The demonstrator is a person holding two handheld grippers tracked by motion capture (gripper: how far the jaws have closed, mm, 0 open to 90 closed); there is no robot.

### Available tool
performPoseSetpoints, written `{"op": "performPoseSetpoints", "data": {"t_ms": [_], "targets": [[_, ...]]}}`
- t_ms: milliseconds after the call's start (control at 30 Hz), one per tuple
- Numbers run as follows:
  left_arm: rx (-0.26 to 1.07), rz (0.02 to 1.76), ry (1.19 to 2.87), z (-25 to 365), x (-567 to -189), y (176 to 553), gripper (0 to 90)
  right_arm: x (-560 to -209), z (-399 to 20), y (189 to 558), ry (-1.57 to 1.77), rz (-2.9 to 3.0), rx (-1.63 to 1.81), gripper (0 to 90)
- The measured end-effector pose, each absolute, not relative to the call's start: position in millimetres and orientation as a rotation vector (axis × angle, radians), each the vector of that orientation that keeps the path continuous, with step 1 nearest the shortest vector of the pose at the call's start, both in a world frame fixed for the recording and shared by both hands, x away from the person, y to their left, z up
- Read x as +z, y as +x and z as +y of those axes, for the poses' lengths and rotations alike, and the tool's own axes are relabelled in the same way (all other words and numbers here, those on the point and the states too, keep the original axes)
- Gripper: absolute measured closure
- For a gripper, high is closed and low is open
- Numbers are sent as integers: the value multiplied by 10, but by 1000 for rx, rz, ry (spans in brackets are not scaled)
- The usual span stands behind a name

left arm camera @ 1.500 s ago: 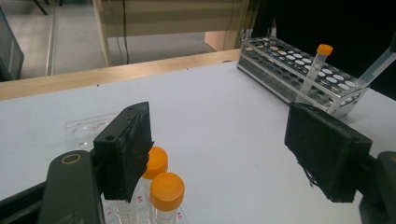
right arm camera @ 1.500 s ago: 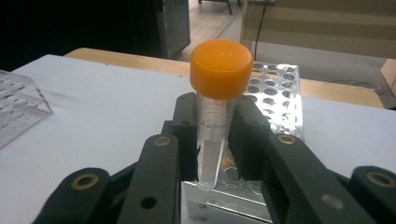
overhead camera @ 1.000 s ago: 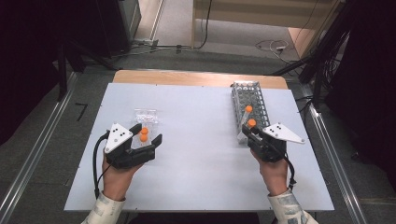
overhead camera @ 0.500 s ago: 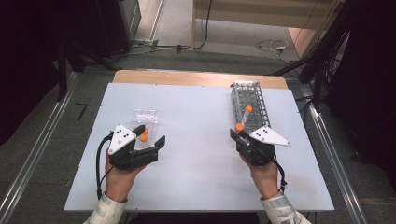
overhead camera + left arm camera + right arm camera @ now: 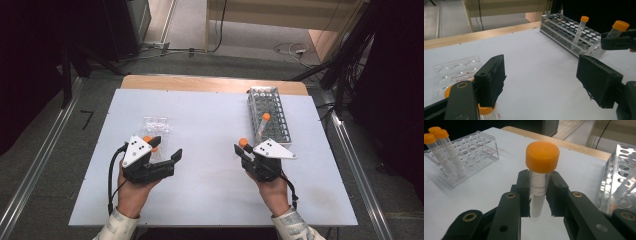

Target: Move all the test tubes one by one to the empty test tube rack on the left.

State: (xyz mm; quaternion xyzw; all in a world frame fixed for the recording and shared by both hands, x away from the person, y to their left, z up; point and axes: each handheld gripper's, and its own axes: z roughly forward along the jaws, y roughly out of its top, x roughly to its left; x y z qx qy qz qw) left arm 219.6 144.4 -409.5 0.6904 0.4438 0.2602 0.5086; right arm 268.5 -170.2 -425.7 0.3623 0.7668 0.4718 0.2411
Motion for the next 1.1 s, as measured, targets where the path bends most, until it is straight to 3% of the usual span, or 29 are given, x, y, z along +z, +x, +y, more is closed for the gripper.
{"op": "performPoseSetpoints", "data": {"t_ms": [733,1100], "targets": [[538,966,1728,1028,-4191,2111,240,-4433,-1148,2508,862,2257,1299,714],[519,887,1740,913,-4216,2058,415,-4467,-979,2412,808,2321,1331,714]]}}
